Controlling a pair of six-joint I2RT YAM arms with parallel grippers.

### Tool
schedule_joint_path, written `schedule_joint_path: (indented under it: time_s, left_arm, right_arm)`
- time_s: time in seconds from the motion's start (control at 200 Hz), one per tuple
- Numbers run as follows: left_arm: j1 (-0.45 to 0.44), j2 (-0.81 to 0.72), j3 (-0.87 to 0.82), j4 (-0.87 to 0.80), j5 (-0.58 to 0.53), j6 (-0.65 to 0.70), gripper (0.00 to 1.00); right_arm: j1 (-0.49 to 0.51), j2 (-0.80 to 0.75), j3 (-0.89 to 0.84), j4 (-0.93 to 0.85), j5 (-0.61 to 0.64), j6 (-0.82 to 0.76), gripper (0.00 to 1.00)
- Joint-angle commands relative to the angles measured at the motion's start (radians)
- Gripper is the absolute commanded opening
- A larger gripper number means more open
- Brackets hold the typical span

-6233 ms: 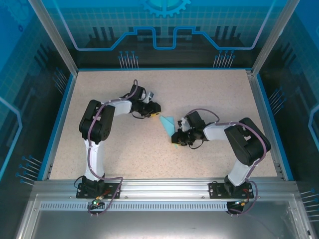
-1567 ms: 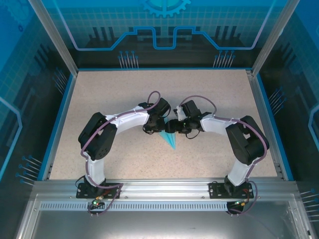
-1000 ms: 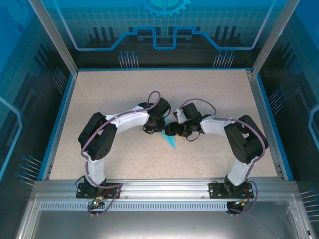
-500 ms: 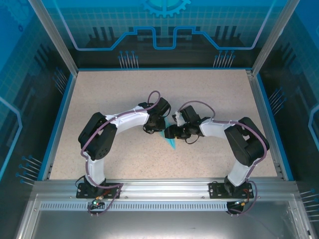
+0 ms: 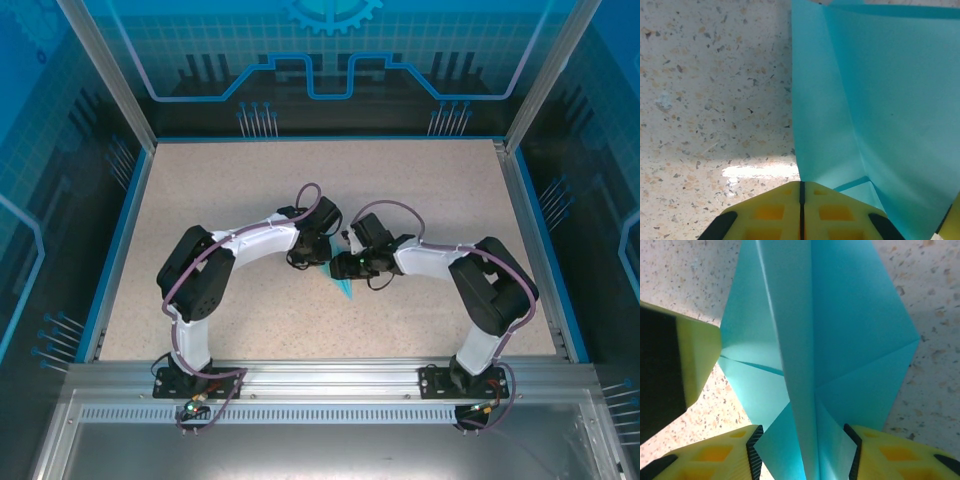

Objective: Fold a paper plane with a square sheet of paper (pick it up from the middle)
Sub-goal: Turn over a paper plane at the center of the table.

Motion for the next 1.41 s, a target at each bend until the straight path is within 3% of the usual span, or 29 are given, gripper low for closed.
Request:
schedule_joint_path:
  time_s: [0.0, 0.155, 0.595, 0.835, 1.025, 1.23, 1.4]
  left_arm:
    - [0.009, -0.037, -0.012, -0.003, 0.013, 0.012, 0.09]
    - [0.009, -0.039, -0.009, -0.002, 0.015, 0.014, 0.09]
    - [0.009, -0.049, -0.027, 0.021, 0.026, 0.01, 0.12]
    - [0.01, -0.075, -0.049, 0.05, 0.036, 0.006, 0.16]
    - [0.026, -0.18, -0.111, 0.106, 0.05, -0.012, 0.25]
    - [0.07, -0.358, -0.237, 0.172, 0.001, -0.054, 0.34]
    - [0.136, -0.434, -0.321, 0.204, 0.005, -0.086, 0.35]
  right_arm:
    - [0.028, -0.031, 0.028, -0.06, 0.066, -0.003, 0.43]
    - [0.052, -0.028, 0.041, -0.098, 0.119, -0.004, 0.35]
    - [0.083, 0.023, 0.09, -0.141, 0.168, -0.017, 0.3]
    - [0.092, 0.031, 0.116, -0.168, 0.197, -0.013, 0.2]
    - [0.104, 0.013, 0.162, -0.238, 0.252, -0.011, 0.13]
    - [0.101, -0.015, 0.247, -0.355, 0.425, 0.032, 0.1]
    - [0.081, 0.089, 0.352, -0.44, 0.491, 0.124, 0.11]
